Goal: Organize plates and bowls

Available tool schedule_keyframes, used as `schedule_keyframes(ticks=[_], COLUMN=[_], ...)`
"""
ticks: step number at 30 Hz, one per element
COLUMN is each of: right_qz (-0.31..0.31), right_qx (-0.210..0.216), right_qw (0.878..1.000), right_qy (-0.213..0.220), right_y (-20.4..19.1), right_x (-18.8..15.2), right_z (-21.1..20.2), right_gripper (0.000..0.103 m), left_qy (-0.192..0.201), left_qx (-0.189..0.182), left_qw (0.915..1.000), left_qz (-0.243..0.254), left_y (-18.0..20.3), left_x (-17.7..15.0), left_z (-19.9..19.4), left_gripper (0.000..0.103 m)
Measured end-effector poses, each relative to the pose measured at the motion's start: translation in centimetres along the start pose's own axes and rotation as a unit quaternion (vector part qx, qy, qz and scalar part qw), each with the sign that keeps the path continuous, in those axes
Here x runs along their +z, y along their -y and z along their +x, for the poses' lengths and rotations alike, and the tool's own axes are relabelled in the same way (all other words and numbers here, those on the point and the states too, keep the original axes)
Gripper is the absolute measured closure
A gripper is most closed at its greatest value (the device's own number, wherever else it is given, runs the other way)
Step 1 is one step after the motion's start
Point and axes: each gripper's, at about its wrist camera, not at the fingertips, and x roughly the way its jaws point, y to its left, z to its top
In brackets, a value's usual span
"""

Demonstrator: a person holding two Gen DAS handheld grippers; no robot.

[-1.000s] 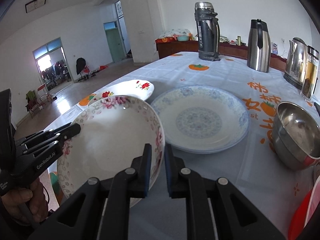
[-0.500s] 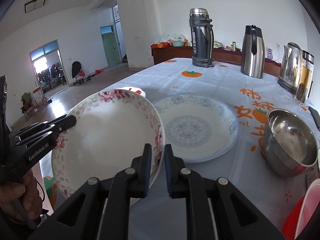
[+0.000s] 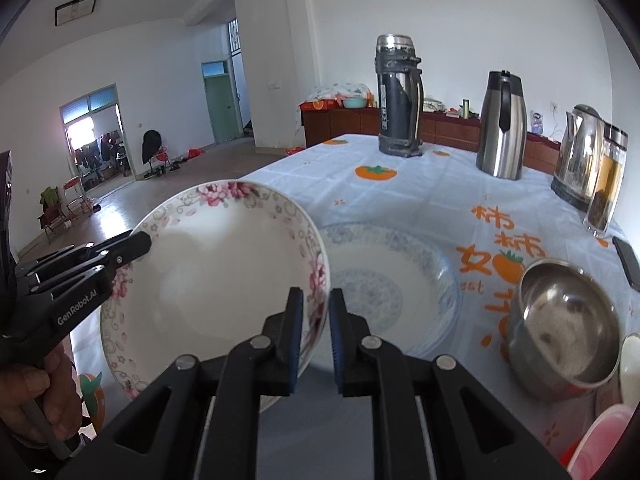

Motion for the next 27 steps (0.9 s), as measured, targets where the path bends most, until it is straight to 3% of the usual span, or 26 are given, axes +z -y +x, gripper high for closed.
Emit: schedule_keyframes(ticks=[11,27], right_qz=[-0.011,0.035], right_qx=[-0.015,-0.052], right_qw=[1.0,0.998], right_qy=[0.02,0.019], right_y=[1.6,5.4], right_x=[2.6,2.5], right_z=[0.0,2.0], right_gripper=[0.09,0.09], left_qy=[0.019,0.021], left_qx=[-0.002,-0.015], left_qw=[0.9998,0.9995], left_qz=[0.0,0.02], left_y=[1.3,4.6], left_x=[2.2,3.9], left_z=[0.9,4.2], left_gripper=[0.09,0.09])
